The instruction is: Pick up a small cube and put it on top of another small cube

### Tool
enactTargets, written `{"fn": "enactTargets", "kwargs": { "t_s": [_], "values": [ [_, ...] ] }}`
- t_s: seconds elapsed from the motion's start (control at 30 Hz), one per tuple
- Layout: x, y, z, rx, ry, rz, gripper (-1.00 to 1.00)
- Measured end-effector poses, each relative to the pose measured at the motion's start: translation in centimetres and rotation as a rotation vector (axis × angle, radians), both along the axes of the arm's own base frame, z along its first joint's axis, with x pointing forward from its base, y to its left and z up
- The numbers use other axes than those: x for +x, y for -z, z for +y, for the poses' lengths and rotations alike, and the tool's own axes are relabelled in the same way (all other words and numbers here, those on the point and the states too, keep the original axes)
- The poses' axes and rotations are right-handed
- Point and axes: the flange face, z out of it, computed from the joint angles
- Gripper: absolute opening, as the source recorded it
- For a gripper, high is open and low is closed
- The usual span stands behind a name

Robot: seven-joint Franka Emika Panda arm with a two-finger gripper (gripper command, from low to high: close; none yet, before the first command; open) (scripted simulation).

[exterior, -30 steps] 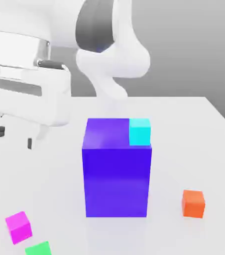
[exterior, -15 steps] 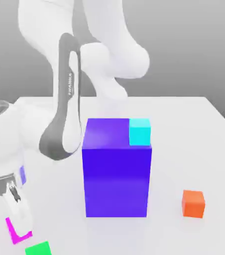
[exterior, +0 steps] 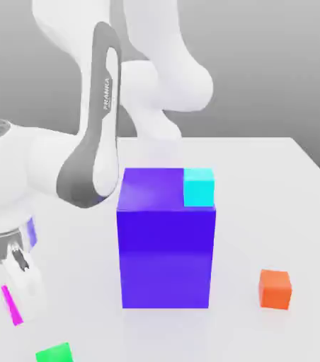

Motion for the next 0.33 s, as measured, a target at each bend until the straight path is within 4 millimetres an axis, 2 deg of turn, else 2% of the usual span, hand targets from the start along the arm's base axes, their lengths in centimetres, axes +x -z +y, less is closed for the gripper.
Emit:
{"fn": "enactTargets", "kwargs": {
  "t_s": [0.07, 0.13, 0.2, 0.23, 0.33],
  "values": [
    [2.6, -1.5, 2.5, 0.001, -0.021, 0.000, -1.00],
    [3.6, 0.0, 3.4, 0.002, -0.028, -0.001, -1.00],
    [3.8, 2.8, 3.6, 0.001, -0.030, 0.000, -1.00],
    [3.8, 3.7, 3.7, 0.001, -0.030, 0.000, 1.00],
    [3.8, 3.7, 3.7, 0.001, -0.030, 0.000, 1.00]
  ]
}}
